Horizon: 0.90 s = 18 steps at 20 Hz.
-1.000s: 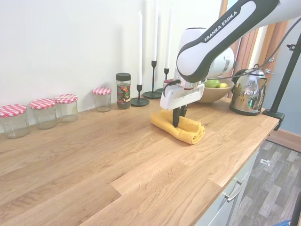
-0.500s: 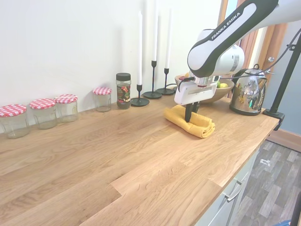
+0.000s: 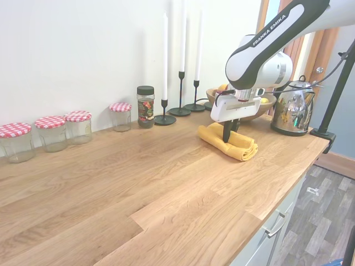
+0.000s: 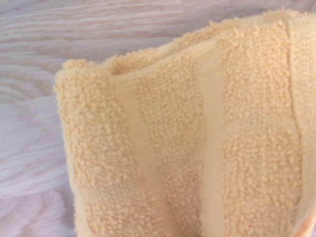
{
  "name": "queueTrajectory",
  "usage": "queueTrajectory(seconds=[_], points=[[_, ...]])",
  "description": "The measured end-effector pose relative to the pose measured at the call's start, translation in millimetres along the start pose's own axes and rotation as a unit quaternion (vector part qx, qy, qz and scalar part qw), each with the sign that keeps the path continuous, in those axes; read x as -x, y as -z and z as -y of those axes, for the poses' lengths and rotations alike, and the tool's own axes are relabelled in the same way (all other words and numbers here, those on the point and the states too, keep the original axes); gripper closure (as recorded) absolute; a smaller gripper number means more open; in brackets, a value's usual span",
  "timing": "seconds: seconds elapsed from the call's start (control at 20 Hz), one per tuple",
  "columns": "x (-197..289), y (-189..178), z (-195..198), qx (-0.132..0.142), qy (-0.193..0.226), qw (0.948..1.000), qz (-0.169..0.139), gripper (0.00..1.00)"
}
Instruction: Wipe the counter
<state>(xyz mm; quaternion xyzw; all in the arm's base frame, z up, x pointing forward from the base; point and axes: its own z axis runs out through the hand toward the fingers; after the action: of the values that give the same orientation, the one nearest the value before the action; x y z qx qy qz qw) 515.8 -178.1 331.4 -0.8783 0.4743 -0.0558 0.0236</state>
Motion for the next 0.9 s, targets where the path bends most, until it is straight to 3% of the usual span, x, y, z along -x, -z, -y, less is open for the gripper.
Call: queueTrajectory(seconds=[0.9], points=[[-18.6,32.6,-17.0,-0.017,-0.021,0.9994,-0.023,0.00]])
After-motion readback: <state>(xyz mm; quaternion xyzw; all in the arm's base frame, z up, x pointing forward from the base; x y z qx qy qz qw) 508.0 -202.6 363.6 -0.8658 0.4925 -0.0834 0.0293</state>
